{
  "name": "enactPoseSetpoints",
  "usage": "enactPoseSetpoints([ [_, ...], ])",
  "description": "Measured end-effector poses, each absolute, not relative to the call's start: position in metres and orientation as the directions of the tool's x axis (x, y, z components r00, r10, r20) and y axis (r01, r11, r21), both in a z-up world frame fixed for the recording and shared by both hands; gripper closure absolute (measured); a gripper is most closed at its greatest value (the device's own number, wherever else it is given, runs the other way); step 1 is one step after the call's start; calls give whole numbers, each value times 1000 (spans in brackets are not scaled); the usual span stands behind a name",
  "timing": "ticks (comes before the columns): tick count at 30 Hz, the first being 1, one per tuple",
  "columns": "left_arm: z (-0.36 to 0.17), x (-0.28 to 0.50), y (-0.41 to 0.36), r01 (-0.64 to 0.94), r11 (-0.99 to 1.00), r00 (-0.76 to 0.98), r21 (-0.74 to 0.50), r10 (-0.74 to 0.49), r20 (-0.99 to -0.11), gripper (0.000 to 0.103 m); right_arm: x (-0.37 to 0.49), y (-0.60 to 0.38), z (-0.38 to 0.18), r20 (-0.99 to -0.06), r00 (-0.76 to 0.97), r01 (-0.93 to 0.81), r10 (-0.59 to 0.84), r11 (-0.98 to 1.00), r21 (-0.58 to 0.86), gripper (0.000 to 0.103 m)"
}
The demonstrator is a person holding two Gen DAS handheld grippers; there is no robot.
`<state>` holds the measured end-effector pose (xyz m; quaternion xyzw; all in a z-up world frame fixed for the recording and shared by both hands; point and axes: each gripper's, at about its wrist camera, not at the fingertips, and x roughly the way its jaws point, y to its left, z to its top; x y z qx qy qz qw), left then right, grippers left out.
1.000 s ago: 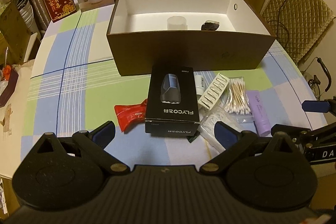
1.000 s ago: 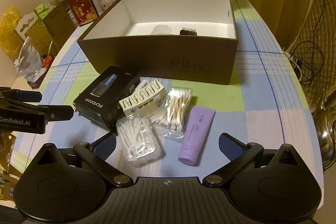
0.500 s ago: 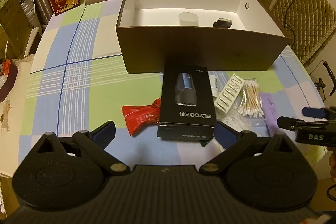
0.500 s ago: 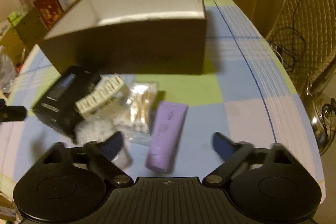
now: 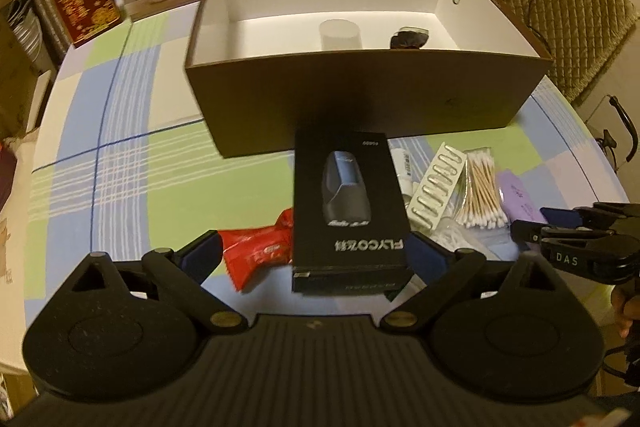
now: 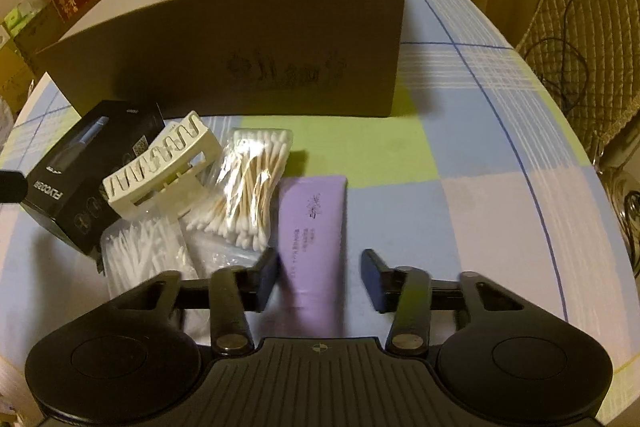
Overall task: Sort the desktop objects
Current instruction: 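Grasp the black FLYCO box with the left gripper while the right gripper grasps the purple tube, then lift and carry the FLYCO box and purple tube into the brown box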
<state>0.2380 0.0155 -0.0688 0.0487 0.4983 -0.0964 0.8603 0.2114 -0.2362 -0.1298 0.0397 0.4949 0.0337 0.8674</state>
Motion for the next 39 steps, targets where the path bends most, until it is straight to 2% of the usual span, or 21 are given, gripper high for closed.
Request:
enactPoseSetpoints([
  [13, -90, 272, -16, 315, 949, 438, 14, -132, -889, 11, 210, -284, -127, -854, 520, 125, 15, 988, 93, 72],
  [18, -106, 288, -25, 310, 951, 397, 15, -116, -910, 19, 208, -288, -125, -853, 522, 137, 6, 986, 91, 72],
  [22, -112, 298, -25, 296, 955, 383, -5, -124, -915, 20, 207, -291, -123, -852, 524, 143, 5, 985, 94, 72],
  [23, -114, 301, -25, 295, 956, 379, 2, -115, -918, 25, 207, -293, -123, -851, 524, 145, 5, 985, 95, 72],
  [39, -129, 300, -26, 334, 941, 381, 57, -79, -921, 27, 211, -293, -125, -853, 521, 106, -3, 993, 61, 71],
])
